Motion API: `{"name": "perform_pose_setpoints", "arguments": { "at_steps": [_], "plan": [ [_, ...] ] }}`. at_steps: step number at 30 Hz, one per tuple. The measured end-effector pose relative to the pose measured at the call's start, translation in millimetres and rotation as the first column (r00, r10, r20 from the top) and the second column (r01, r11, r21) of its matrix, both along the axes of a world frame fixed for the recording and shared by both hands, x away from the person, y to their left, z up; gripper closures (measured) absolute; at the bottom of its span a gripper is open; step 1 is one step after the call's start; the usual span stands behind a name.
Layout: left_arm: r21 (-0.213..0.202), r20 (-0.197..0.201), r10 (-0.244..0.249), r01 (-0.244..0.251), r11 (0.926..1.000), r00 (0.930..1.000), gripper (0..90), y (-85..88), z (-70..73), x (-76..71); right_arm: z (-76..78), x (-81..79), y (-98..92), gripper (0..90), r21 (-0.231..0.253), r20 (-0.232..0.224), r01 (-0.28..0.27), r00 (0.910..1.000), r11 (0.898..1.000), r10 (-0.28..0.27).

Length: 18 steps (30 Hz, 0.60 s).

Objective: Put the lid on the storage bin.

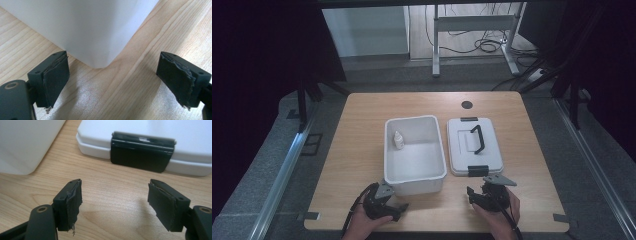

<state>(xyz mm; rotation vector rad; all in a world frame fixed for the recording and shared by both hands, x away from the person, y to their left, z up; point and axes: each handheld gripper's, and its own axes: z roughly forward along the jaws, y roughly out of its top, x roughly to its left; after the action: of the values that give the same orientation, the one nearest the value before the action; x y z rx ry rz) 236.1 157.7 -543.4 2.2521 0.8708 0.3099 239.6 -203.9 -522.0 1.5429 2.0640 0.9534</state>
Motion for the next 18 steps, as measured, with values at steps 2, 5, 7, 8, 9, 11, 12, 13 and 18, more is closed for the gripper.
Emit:
{"name": "perform_pose_setpoints", "arguments": {
  "at_steps": [2,5,7,8,9,11,12,13,18],
  "plan": [
    [0.0,0.0,0.0,0.0,1.0,1.0,11.0,0.0,0.0,0.0,2.3,-1.1,-0.9,28.4,0.003,0.002,0.004,1.0,1.0,-0.004],
    [0.0,0.0,0.0,0.0,1.0,1.0,11.1,0.0,0.0,0.0,4.5,-1.8,-2.7,29.0,0.019,0.002,0.008,1.0,1.0,-0.008],
    [0.0,0.0,0.0,0.0,1.0,1.0,11.0,0.0,0.1,0.0,5.9,-2.4,-3.4,29.6,0.023,0.003,0.011,0.9999,1.0,-0.011],
    [0.0,0.0,0.0,0.0,1.0,1.0,11.1,0.0,0.0,0.1,6.5,-2.6,-3.3,29.7,0.023,0.004,0.013,0.9999,1.0,-0.013],
    [0.0,0.0,0.0,0.0,1.0,1.0,11.1,0.0,0.0,0.1,6.5,-2.6,-3.3,29.7,0.023,0.004,0.013,0.9999,1.0,-0.013],
    [0.0,0.0,0.0,0.0,1.0,1.0,11.1,0.0,0.0,0.0,8.2,-2.9,-4.2,29.8,0.023,0.01,0.015,0.9998,1.0,-0.016],
    [0.0,0.0,0.0,0.0,1.0,1.0,11.1,0.0,0.0,0.0,10.4,-3.4,-5.9,29.7,0.027,0.011,0.023,0.9997,0.999,-0.023],
    [0.0,0.0,0.0,0.0,1.0,1.0,11.1,0.0,0.0,0.0,11.1,-3.6,-6.8,29.8,0.031,0.01,0.027,0.9996,0.999,-0.027],
    [0.0,0.0,0.0,0.0,1.0,1.0,11.1,0.0,0.0,0.0,13.9,-3.9,-13.1,29.8,0.047,0.008,0.038,0.9992,0.998,-0.039]
  ]
}}
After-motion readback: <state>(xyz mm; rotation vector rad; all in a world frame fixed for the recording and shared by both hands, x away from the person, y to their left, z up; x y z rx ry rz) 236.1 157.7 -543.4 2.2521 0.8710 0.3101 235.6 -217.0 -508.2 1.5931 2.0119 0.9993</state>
